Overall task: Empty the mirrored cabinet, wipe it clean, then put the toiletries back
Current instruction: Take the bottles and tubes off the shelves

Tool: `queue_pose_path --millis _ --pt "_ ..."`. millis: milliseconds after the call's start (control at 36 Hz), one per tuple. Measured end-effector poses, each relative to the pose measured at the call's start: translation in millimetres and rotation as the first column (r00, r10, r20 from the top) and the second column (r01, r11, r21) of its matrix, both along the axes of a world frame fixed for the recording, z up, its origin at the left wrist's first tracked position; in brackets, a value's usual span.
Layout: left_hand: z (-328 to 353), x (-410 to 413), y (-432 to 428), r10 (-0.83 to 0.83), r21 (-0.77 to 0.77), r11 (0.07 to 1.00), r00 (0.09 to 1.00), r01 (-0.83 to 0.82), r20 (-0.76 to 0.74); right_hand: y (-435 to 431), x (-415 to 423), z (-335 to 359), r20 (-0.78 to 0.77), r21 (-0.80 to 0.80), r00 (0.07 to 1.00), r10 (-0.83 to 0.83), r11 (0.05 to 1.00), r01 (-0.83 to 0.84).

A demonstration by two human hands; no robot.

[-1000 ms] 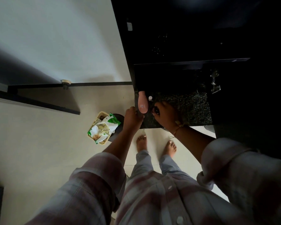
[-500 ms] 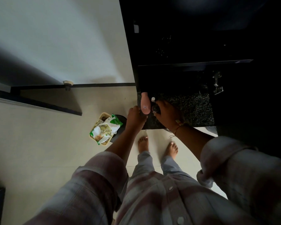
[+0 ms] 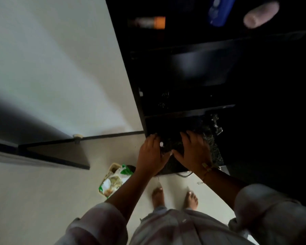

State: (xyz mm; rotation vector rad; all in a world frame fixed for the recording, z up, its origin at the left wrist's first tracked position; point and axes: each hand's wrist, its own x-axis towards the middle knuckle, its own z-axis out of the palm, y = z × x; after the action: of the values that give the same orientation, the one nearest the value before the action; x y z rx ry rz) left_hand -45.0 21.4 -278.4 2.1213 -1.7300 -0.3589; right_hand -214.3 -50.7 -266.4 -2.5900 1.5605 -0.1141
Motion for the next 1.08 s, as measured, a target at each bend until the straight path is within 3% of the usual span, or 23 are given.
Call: queue_pose_path --millis 111,361,667,861,1083 --pt "31 -7 -9 -0.07 -0.089 0.993 0.997 0.073 0.044 0 -6 35 0.032 -0.113 0.999 -0.041 0.993 0.044" --pt "117 -15 -34 -0.098 -0.374 0.92 0.993 0.116 0.067 -7 -12 107 0.254 -0.289 0.96 -0.117 0.938 0.191" --pt "241 -37 -66 -0.185 -0.717 0.688 0.983 0.114 -0.021 -33 -6 224 0.522 -0.483 0.852 -0.049 0.806 0.342" --pt "297 -46 -106 -0.203 -0.709 0.706 0.96 0.006 -0.194 -67 -5 277 0.531 -0.512 0.843 -0.085 0.761 0.399" --pt "323 -45 -159 -0.118 -0.603 0.795 0.959 -0.064 -0.257 -98 -2 297 0.413 -0.473 0.875 -0.252 0.762 0.442"
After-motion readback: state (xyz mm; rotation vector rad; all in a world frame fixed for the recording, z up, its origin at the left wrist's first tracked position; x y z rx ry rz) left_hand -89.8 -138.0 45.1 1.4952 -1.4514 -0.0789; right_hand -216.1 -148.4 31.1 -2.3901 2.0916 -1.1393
